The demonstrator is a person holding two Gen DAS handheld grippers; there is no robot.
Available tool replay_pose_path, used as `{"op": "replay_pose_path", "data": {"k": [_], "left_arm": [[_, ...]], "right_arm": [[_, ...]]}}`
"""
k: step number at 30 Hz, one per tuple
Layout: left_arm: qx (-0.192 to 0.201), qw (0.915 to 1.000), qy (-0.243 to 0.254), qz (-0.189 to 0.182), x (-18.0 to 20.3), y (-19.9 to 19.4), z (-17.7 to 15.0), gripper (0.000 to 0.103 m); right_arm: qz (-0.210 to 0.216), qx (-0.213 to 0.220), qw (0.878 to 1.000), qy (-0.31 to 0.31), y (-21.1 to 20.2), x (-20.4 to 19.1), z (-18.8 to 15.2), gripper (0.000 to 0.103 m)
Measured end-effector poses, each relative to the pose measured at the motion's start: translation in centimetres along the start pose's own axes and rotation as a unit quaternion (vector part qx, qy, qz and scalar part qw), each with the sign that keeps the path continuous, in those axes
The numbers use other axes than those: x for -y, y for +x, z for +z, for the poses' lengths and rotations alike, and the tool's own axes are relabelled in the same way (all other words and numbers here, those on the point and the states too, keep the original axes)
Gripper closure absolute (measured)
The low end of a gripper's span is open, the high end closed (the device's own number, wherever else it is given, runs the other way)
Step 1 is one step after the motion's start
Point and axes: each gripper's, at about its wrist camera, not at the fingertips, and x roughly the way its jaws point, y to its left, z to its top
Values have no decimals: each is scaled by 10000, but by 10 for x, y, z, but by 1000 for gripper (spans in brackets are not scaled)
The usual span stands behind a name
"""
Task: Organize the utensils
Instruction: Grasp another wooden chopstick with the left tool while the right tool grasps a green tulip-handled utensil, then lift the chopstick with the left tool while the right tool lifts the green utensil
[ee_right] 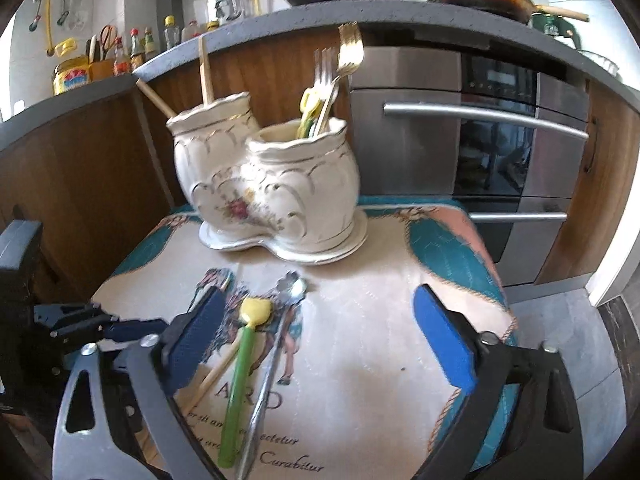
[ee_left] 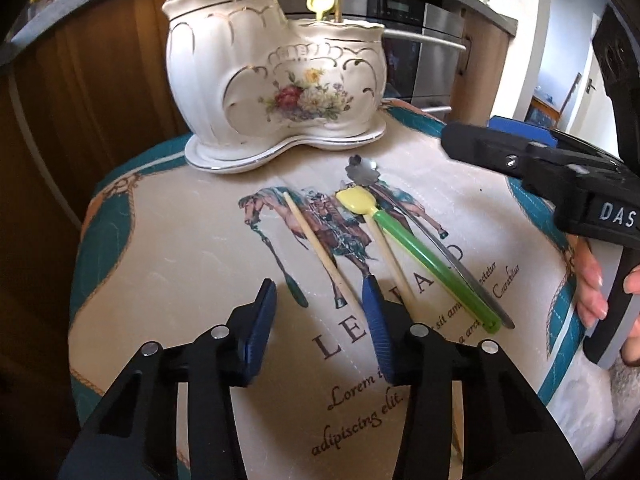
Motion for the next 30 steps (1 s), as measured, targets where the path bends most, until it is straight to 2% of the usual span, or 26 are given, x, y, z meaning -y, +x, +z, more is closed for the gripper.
{"op": "replay_pose_path", "data": {"k": [5,11,14,21,23,26,30], "left_arm": [[30,9997,244,38,1,-1,-2,90],[-7,9999,137,24,-12,-3,-1,98],[-19,10000,84,-2,-16,-4,0,98],[-76,9999,126,-79,-17,-4,-2,97],[-109,9998,145,-89,-17,-5,-2,96],[-156,9996,168,-161,-16,-6,-3,86],[-211,9994,226,-156,-16,-8,-4,86]], "right_arm": [[235,-354,9990,-168,8,-11,-5,40],[535,-843,9940,-438,19,-29,-13,60],[542,-1005,9915,-621,23,-38,-18,69],[317,-1213,9859,-1111,31,-56,-28,78],[263,-1233,9850,-1181,32,-59,-27,78],[234,-1300,9836,-1225,32,-59,-26,78],[303,-1370,9821,-1256,32,-60,-27,78]]}}
